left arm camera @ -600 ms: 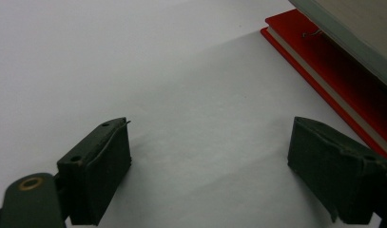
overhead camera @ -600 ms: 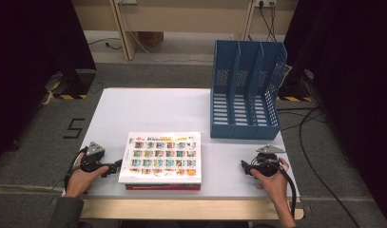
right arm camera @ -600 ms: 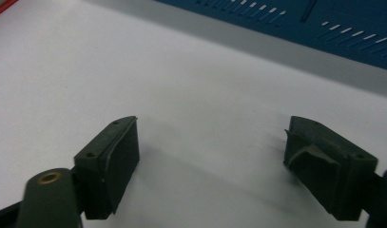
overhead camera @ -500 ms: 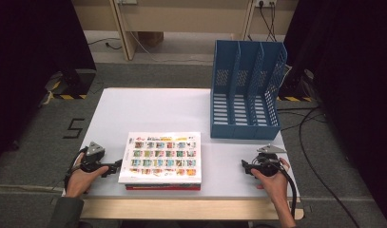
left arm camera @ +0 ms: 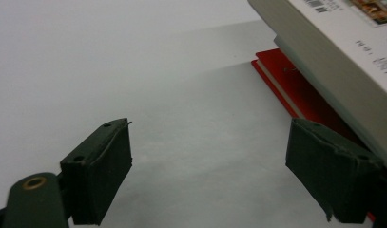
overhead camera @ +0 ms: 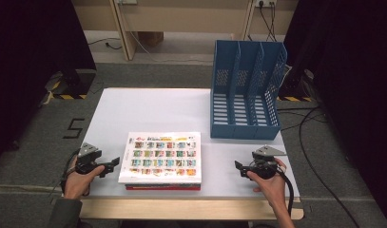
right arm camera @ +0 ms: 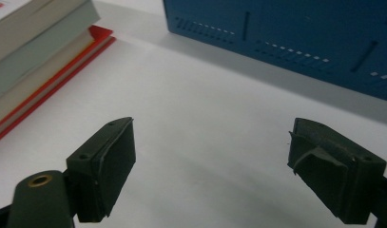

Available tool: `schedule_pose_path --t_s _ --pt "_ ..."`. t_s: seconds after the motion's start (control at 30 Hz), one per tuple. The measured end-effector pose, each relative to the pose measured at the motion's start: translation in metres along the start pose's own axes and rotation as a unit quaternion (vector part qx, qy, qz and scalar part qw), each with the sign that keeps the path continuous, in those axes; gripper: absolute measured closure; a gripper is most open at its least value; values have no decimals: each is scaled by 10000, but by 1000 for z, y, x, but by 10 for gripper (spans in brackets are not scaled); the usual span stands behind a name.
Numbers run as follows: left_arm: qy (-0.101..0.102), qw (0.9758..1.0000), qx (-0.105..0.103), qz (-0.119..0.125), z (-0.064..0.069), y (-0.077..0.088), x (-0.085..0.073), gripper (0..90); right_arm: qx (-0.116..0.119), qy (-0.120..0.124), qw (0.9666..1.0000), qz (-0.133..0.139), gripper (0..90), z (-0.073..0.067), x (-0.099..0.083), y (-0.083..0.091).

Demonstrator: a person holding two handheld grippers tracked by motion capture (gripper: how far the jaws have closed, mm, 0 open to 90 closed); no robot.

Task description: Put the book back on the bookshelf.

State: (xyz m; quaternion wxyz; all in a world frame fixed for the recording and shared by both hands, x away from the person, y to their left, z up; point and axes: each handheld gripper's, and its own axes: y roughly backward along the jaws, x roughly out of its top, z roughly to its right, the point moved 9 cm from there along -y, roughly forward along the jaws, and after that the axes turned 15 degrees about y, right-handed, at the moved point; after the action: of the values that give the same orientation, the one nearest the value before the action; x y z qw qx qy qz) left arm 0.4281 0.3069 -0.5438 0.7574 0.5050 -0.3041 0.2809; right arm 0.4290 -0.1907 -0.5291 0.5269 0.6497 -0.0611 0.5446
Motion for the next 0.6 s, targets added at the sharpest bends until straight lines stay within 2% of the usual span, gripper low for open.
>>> schedule_pose_path --t_s 0.03,0.1,0.2,0.33,0.37,0.4,0.43,0.5,0.53,0.6 --pt "-19 10000 -2 24 1 1 1 151 0 0 10000 0 168 0 0 0" --pt "-72 10000 -3 37 4 3 3 150 -1 212 9998 -66 184 -6 4 0" --pt "-174 9998 -29 61 11 6 5 151 162 282 9995 22 198 -19 13 -1" --pt "-245 9997 -92 33 16 7 5 151 273 310 9991 69 201 -27 20 -2" --pt "-279 9995 -122 26 18 8 5 150 324 309 9990 84 201 -30 22 -2" --pt "-273 9993 -258 34 22 9 6 150 395 330 9986 133 203 -35 26 -2" --pt "-273 9993 -258 34 22 9 6 150 395 330 9986 133 203 -35 26 -2" --pt "-175 9989 -414 114 24 10 7 161 427 381 9983 108 204 -39 28 -2" --pt "-245 9988 -413 119 25 11 8 157 429 475 9979 61 209 -44 30 -1" --pt "-299 9988 -383 110 25 11 8 160 501 485 9975 91 210 -48 33 -1"
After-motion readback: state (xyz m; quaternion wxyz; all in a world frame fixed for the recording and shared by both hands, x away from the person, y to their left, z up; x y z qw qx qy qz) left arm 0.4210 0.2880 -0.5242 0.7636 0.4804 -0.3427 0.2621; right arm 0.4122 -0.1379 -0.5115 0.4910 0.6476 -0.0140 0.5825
